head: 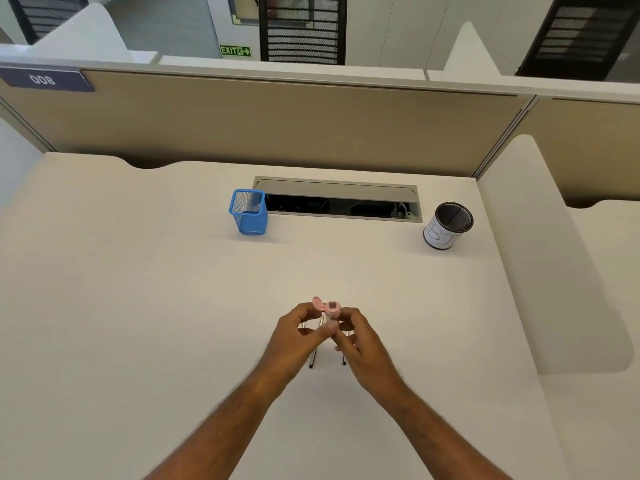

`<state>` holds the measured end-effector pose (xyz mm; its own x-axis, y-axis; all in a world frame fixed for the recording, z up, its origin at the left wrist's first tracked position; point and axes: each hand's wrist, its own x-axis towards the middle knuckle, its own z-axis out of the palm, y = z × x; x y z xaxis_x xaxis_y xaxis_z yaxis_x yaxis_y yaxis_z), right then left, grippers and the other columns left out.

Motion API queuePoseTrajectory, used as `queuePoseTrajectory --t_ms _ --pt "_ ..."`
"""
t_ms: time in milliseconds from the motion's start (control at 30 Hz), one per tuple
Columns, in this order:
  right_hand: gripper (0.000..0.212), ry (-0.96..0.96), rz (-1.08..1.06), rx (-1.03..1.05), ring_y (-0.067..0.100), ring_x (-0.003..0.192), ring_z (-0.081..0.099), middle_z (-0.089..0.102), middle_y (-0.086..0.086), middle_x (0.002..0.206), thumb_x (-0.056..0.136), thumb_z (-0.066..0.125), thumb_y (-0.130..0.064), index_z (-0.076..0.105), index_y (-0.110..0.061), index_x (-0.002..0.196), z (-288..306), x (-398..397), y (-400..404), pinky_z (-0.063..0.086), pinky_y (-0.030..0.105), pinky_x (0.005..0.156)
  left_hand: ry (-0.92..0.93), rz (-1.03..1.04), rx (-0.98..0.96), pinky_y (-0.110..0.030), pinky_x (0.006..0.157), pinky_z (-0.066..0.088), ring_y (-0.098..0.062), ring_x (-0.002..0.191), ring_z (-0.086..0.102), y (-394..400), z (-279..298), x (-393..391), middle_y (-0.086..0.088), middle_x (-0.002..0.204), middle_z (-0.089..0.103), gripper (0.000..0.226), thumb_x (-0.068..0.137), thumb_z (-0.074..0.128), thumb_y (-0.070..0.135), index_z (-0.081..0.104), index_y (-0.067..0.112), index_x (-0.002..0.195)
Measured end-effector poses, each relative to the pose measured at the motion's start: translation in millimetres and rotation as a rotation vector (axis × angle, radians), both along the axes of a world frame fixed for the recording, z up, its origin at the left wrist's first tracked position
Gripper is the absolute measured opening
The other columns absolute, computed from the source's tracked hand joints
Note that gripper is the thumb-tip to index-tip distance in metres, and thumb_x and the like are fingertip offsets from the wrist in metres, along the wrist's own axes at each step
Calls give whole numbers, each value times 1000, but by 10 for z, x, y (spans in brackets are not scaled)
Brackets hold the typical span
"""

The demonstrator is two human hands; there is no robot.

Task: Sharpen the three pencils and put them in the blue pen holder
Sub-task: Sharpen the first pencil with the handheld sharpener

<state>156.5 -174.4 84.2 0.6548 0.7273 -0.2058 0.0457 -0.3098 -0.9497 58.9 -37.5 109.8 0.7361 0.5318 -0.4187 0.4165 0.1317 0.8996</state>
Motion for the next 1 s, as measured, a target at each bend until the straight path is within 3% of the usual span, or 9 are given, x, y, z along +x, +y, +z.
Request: queuePoseTrajectory --t_ms 167,233,267,367,500,600,733,867,1000 --pt "22 24 75 -66 6 105 67 69 -19 114 100 70 -40 60 -37 120 -44 74 -5 58 24 75 -31 51 -5 -27 103 56 -8 119 73 64 -25 7 15 128 78 26 99 78 32 75 32 124" --pt "18 -25 52 -176 3 82 61 66 -13 92 99 69 -45 58 -30 103 -160 148 -52 51 23 70 -67 113 -40 -20 100 56 -4 117 75 130 -38 -5 11 124 81 21 98 79 23 75 26 119" --pt "27 -58 40 -252 5 69 53 59 -10 81 101 64 -49 55 -25 95 -228 189 -80 46 24 66 -71 138 -46 -15 94 56 -2 115 76 171 -44 -14 10 122 82 21 98 79 22 74 25 118" --pt "44 -149 21 -527 15 60 44 50 -7 66 102 55 -58 45 -20 82 -409 287 -147 38 34 62 -88 197 -53 -9 86 58 -6 113 78 288 -85 -52 11 119 84 21 97 80 17 76 20 118" --pt "43 -246 63 -695 25 70 57 59 -6 72 102 53 -59 45 -21 83 -551 317 -130 41 36 66 -44 210 9 -16 84 61 -4 108 78 394 -116 -113 11 113 84 21 96 82 25 77 23 116" --pt "43 -292 97 -718 24 73 57 60 -5 76 102 52 -60 48 -19 88 -612 296 -98 42 35 67 8 213 56 -23 92 58 -5 102 78 432 -150 -159 9 108 83 22 92 86 34 78 28 111" --pt "45 -373 124 -734 24 75 57 65 -1 84 101 52 -59 53 -15 96 -708 257 -74 41 35 67 22 168 66 -26 90 60 0 92 79 418 -179 -206 19 103 82 19 90 87 31 80 28 108" --pt "34 -406 128 -734 29 86 67 71 1 92 105 51 -49 53 -15 99 -759 249 -86 46 37 72 52 150 77 -31 96 62 -6 99 80 410 -251 -248 15 108 84 27 87 89 37 81 30 112" --pt "28 -415 144 -748 28 83 65 73 3 96 104 51 -42 54 -15 100 -745 267 -115 47 37 71 70 121 91 -21 94 58 -9 108 78 404 -290 -271 10 119 82 33 92 84 36 77 29 124"
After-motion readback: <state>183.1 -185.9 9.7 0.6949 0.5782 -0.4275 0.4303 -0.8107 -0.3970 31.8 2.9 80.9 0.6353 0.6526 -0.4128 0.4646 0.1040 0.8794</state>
